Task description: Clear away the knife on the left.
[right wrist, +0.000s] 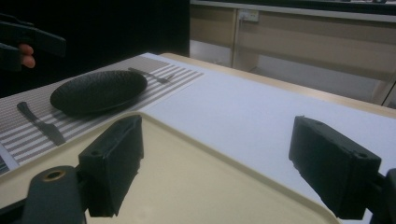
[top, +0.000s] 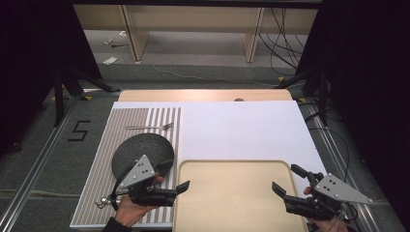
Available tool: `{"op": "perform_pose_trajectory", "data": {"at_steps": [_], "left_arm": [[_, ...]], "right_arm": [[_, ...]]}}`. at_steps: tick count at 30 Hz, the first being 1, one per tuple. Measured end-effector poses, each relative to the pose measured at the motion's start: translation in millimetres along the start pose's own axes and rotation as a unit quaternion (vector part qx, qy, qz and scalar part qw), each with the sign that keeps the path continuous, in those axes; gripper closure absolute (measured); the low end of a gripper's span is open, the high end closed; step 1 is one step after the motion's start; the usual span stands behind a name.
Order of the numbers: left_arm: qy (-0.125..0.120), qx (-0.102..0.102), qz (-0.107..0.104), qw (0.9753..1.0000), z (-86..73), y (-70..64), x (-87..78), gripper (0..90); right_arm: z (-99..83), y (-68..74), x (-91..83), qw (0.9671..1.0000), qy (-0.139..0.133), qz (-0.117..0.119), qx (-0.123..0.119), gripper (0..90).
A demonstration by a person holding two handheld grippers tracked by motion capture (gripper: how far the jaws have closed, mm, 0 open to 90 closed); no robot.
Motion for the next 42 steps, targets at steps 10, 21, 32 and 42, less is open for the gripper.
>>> {"op": "perform_pose_trajectory", "data": {"at_steps": [10,21,32,42], "left_arm": [[0.061,0.002,0.000,0.9981,-6.2,7.2,-3.1,16.4],[0.128,0.017,0.030,0.9912,-16.2,18.3,-10.7,20.3],[0.204,0.026,0.040,0.9778,-30.1,28.9,-18.3,23.4],[0.262,0.045,0.041,0.9632,-35.2,36.2,-21.1,24.2]], "right_arm": [[-0.7,-1.0,1.7,1.0000,0.002,0.000,-0.001,18.7],[-0.9,-2.5,6.1,1.0000,0.007,0.002,0.001,18.7],[-1.5,-1.7,0.5,1.0000,0.004,-0.005,0.000,18.6],[-2.6,-2.2,-0.1,0.9999,0.008,-0.010,0.005,18.7]]}}
Point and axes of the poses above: each handheld gripper's, and its own axes: x roughly forward along the jaws, z roughly out of its top, y roughly to its left, the point moved 5 cm from there along x, roughly forward along the jaws, and after that the axes turned 5 degrees about -z, right-handed, at the moved point
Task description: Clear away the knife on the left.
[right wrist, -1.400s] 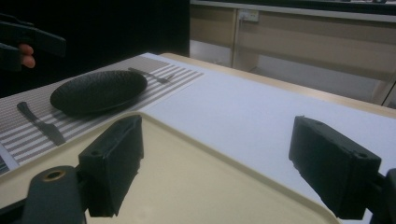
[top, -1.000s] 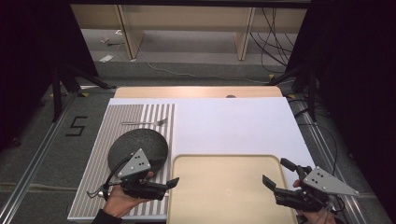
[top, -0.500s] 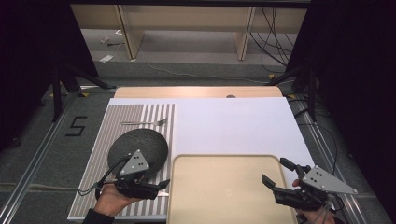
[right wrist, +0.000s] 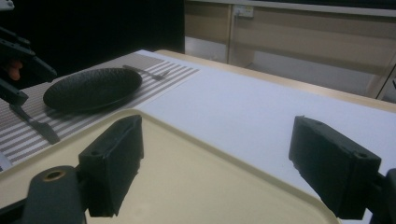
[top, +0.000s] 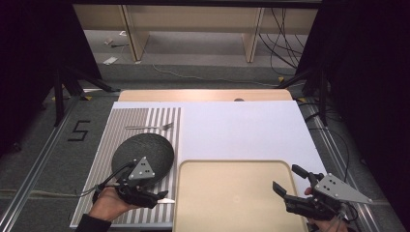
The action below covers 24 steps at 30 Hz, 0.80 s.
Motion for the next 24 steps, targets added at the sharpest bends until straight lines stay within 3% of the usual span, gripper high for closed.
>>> {"op": "perform_pose_trajectory", "data": {"at_steps": [4,5,10,12,13,19,23,24], "left_arm": [[0.030,0.001,-0.002,0.9996,-7.4,5.9,-1.1,25.2],[0.049,0.001,0.000,0.9988,-11.9,9.5,-3.1,25.4],[0.084,0.006,-0.004,0.9965,-17.6,15.3,-11.0,26.2],[0.107,0.008,-0.013,0.9941,-22.2,17.4,-11.9,26.2],[0.130,0.008,-0.012,0.9914,-28.3,19.9,-10.9,26.6],[0.152,-0.004,-0.013,0.9883,-40.2,23.7,-11.8,28.4],[0.174,0.003,-0.017,0.9846,-49.2,25.3,-11.4,28.9],[0.174,0.003,-0.017,0.9846,-49.2,25.3,-11.4,28.9]], "right_arm": [[0.0,-0.9,0.2,1.0000,-0.001,-0.001,0.002,18.7],[0.0,-1.0,0.5,1.0000,-0.001,-0.001,0.003,18.7],[-0.3,-1.2,1.7,1.0000,0.002,-0.001,0.005,18.7],[-0.2,-1.1,1.9,1.0000,0.002,-0.001,0.005,18.7],[0.0,-1.1,2.2,1.0000,0.002,0.000,0.004,18.7],[-0.1,-1.4,1.3,1.0000,0.002,-0.001,0.005,18.7],[-0.1,-1.3,0.9,1.0000,0.002,-0.001,0.006,18.7],[-0.1,-1.3,0.9,1.0000,0.001,-0.001,0.006,18.7]]}}
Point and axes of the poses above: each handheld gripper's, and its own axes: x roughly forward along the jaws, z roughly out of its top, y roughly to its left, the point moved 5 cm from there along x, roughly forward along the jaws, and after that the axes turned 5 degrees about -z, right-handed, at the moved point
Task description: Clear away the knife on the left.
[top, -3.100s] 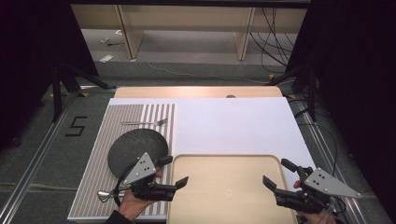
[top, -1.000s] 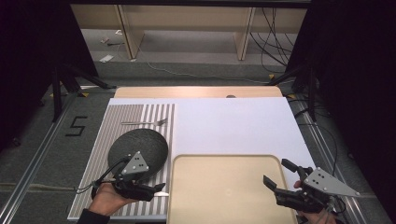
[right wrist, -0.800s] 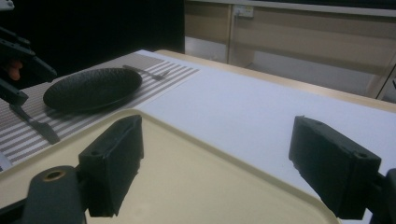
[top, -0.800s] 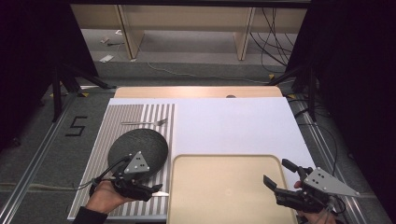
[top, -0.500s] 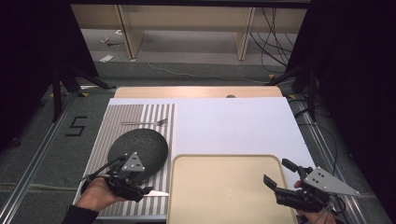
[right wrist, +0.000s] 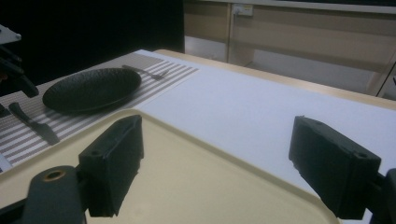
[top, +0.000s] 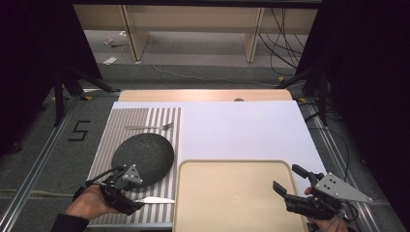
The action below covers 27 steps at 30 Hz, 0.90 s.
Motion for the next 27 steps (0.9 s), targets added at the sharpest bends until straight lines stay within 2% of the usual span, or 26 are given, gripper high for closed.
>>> {"op": "perform_pose_trajectory", "data": {"at_steps": [1,2,6,9,15,27], "left_arm": [[0.015,-0.001,-0.002,0.9999,-4.0,2.4,5.5,29.2],[0.015,-0.001,-0.002,0.9999,-4.0,2.4,5.5,29.7],[0.041,0.003,0.003,0.9992,-9.5,4.7,13.2,31.5],[0.050,0.003,-0.004,0.9987,-11.3,5.4,16.3,31.8],[0.063,0.002,-0.005,0.9980,-14.0,9.0,21.2,36.9],[0.099,0.008,0.003,0.9950,-15.5,13.3,29.5,50.1]], "right_arm": [[0.0,0.1,-0.1,1.0000,0.000,0.000,0.000,18.7],[0.0,0.2,-0.2,1.0000,0.000,0.000,0.000,18.7],[-0.3,-0.2,0.1,1.0000,0.001,-0.001,-0.001,18.7],[-0.4,-0.3,0.2,1.0000,0.002,-0.002,-0.001,18.8],[-0.5,-0.3,0.3,1.0000,0.002,-0.002,0.000,18.8],[-0.7,-0.2,0.7,1.0000,0.003,-0.002,-0.001,18.9]]}}
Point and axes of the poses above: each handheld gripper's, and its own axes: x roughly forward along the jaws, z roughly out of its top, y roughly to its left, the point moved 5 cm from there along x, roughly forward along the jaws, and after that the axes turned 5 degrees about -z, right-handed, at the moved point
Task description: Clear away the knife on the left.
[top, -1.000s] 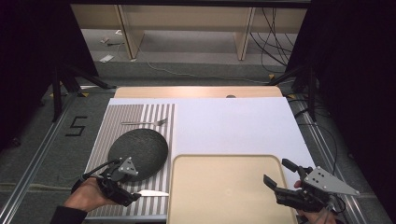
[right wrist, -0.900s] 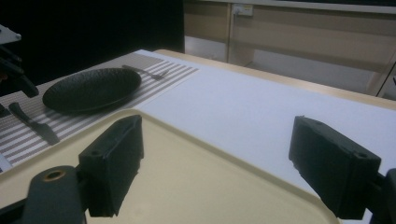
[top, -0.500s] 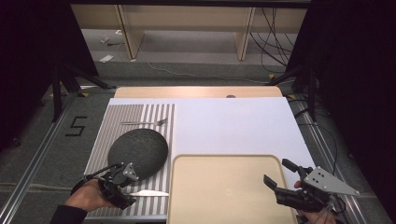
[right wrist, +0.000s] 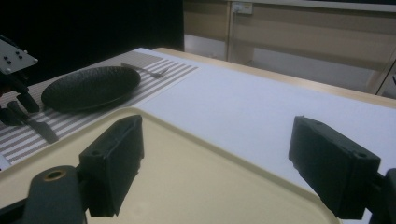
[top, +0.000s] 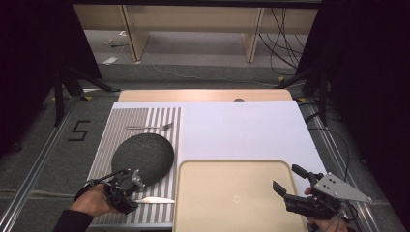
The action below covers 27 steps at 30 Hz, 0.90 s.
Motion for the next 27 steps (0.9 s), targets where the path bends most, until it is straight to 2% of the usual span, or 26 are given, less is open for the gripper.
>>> {"op": "perform_pose_trajectory", "data": {"at_steps": [3,9,13,17,21,23,27], "left_arm": [[0.008,0.006,0.001,0.9999,0.3,-0.2,1.4,54.0],[0.022,-0.005,-0.006,0.9997,1.0,0.5,1.8,64.2],[0.034,0.005,-0.002,0.9994,2.7,-0.8,1.8,66.0],[0.042,0.022,-0.006,0.9989,3.7,-4.5,2.0,74.4],[0.040,0.025,-0.009,0.9988,3.4,-4.2,1.9,75.3],[0.043,0.030,-0.009,0.9986,3.9,-6.0,2.2,79.2],[0.046,0.023,-0.005,0.9987,4.6,-6.8,2.3,79.4]], "right_arm": [[0.0,0.0,0.0,1.0000,0.000,0.000,0.001,19.0],[-0.1,0.1,0.0,1.0000,0.001,0.000,0.000,19.0],[-0.4,0.3,-0.5,1.0000,0.001,0.000,-0.001,19.1],[-0.8,0.2,-0.5,1.0000,0.004,-0.001,0.000,19.2],[-1.2,0.3,-0.2,1.0000,0.006,-0.001,-0.001,19.2],[-1.2,0.3,0.0,1.0000,0.006,-0.001,0.000,19.3],[-1.6,-0.1,0.9,1.0000,0.009,-0.002,0.001,19.3]]}}
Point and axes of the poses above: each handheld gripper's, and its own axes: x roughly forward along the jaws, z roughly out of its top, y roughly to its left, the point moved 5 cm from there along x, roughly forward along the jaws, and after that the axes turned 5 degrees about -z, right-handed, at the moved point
